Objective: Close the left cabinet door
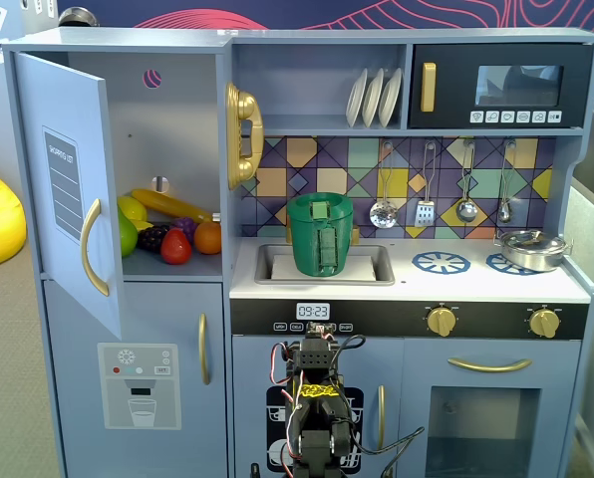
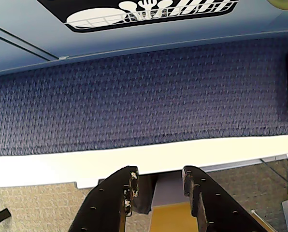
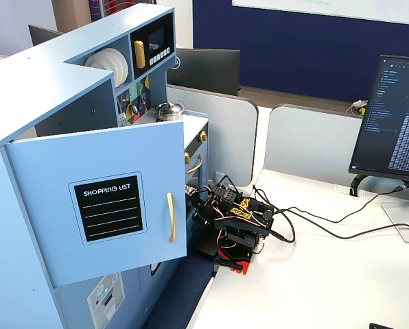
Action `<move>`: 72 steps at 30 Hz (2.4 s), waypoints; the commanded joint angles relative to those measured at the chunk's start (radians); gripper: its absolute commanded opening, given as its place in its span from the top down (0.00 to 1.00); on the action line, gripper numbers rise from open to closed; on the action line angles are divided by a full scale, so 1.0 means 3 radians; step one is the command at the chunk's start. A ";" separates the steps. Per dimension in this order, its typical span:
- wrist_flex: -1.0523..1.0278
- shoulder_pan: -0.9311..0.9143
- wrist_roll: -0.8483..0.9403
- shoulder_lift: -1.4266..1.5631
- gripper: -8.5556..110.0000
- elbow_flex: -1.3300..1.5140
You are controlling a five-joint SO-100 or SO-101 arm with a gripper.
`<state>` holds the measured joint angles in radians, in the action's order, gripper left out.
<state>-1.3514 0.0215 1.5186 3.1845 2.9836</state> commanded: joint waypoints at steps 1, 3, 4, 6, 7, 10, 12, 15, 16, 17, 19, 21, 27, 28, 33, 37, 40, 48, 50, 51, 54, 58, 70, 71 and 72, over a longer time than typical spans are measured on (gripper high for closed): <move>-0.0598 -0.0036 -0.0005 -0.0015 0.93 0.0056; -0.0598 -0.0036 -0.0005 -0.0015 0.93 0.0056; -0.0598 -0.0036 -0.0005 -0.0015 0.93 0.0056; -0.0598 -0.0036 -0.0005 -0.0015 0.93 0.0056; -0.0598 -0.0036 -0.0005 -0.0015 0.93 0.0056; -0.0598 -0.0036 -0.0005 -0.0015 0.93 0.0056; -0.0598 -0.0005 -0.0005 -0.0015 0.93 0.0056; -0.0578 0.0153 0.0133 -0.0020 0.93 0.0051; -0.0486 0.0266 0.0123 -0.0020 0.93 0.0051; -0.0363 0.0409 0.0102 -0.0026 0.93 0.0046; -0.0077 0.0747 0.0133 -0.0036 0.93 0.0036; 0.0230 0.1176 0.0148 -0.0031 0.93 0.0005; 0.1406 0.2546 -0.0020 -0.0251 0.93 -0.0322; 0.1554 0.2756 0.0005 -0.0343 0.93 -0.0414; 0.2122 0.3789 -0.0056 -0.0787 0.93 -0.0931; 0.2582 0.4459 -0.0066 -0.1064 0.93 -0.1314; 0.2915 0.4842 -0.0107 -0.1263 0.93 -0.1585; 0.3298 0.5568 0.0020 -0.1856 0.93 -0.2224; 0.3319 0.5671 0.0066 -0.2030 0.93 -0.2393; 0.3339 0.5712 0.0082 -0.2127 0.93 -0.2485; 0.3436 0.5778 0.0164 -0.2439 0.93 -0.2741; 0.3600 0.5788 0.0281 -0.2833 0.93 -0.3063; 0.3855 0.5773 0.0476 -0.3651 0.93 -0.3743; 0.3876 0.5758 0.0481 -0.3692 0.93 -0.3768; 0.3881 0.5742 0.0486 -0.3728 0.93 -0.3799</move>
<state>-0.2286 1.7549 1.6506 2.0877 1.9390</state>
